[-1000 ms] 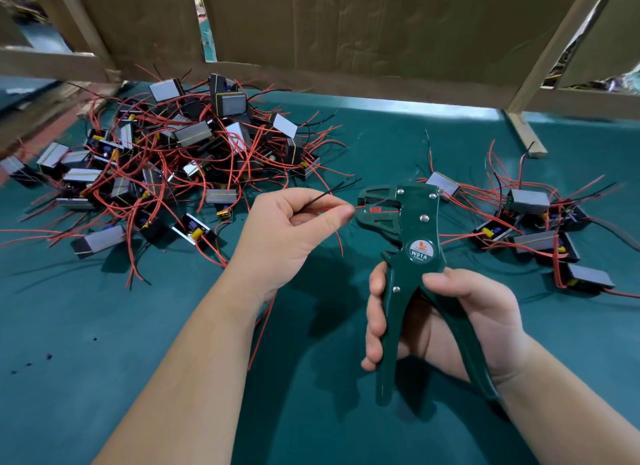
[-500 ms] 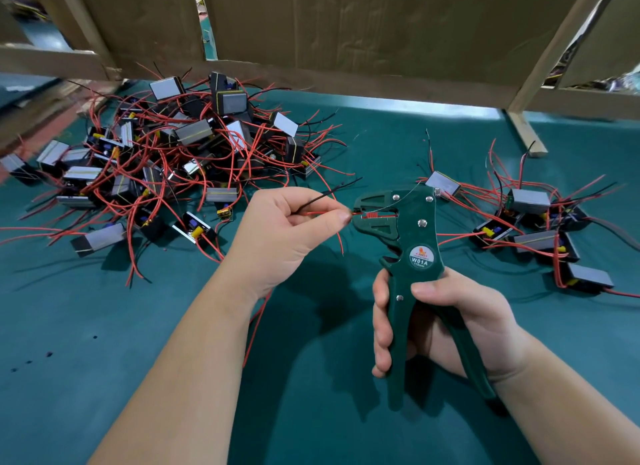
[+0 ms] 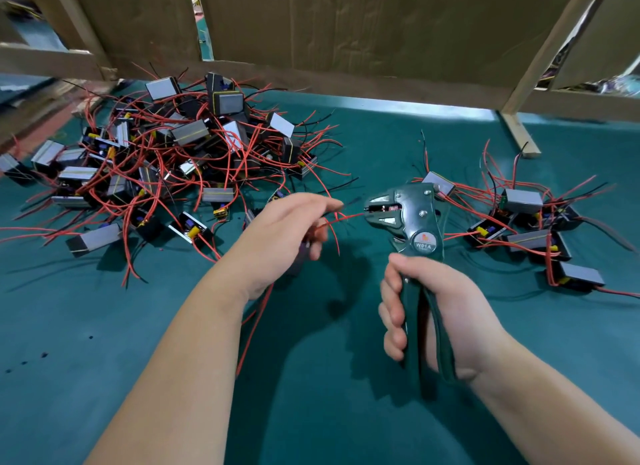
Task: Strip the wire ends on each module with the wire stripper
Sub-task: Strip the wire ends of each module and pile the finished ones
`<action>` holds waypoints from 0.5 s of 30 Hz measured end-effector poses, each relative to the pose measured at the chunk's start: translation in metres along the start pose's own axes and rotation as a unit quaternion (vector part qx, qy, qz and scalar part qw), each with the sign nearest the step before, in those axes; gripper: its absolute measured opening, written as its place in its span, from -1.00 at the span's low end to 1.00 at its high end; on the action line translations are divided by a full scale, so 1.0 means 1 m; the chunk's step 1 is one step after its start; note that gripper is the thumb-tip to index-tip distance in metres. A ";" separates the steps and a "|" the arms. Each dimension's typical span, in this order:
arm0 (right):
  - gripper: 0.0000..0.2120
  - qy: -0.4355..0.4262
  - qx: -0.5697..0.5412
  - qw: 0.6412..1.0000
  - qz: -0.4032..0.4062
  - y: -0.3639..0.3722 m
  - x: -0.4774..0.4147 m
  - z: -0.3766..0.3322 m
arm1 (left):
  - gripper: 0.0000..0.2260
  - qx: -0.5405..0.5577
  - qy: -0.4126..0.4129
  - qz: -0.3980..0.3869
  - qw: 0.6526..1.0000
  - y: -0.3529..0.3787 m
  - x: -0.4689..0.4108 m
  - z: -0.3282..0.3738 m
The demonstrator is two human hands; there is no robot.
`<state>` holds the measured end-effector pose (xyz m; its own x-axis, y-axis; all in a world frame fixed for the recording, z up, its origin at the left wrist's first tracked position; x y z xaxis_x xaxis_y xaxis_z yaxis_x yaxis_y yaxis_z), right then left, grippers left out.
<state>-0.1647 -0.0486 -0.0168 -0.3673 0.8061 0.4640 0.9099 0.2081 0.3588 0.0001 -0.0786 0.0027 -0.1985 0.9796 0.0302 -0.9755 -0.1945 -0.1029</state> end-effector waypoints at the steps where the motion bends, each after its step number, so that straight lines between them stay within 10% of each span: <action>1: -0.71 0.002 -0.011 1.000 0.009 -0.001 -0.001 -0.002 | -0.77 -0.029 0.005 -0.011 1.000 0.004 0.001 0.000; 6: -0.69 -0.037 -0.115 0.989 -0.085 0.002 -0.003 -0.014 | -0.62 -0.051 0.035 -0.011 0.998 0.017 0.008 0.003; 15: -0.35 0.007 -0.043 0.988 -0.145 0.013 0.000 0.002 | -0.78 0.299 -0.066 0.100 0.947 0.015 0.002 -0.001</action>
<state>-0.1522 -0.0447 -0.0132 -0.6133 0.7120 0.3420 0.7463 0.3807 0.5459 -0.0145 -0.0795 0.0004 -0.3563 0.9131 0.1983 -0.7882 -0.4077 0.4610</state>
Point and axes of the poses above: each hand's wrist, its own x-axis away from the middle knuckle, its own y-axis out of the palm, z = x × y, the point moved 6 cm from there along -x, towards the middle knuckle, and after that the axes turned 10 degrees about z, right-handed, at the moved point
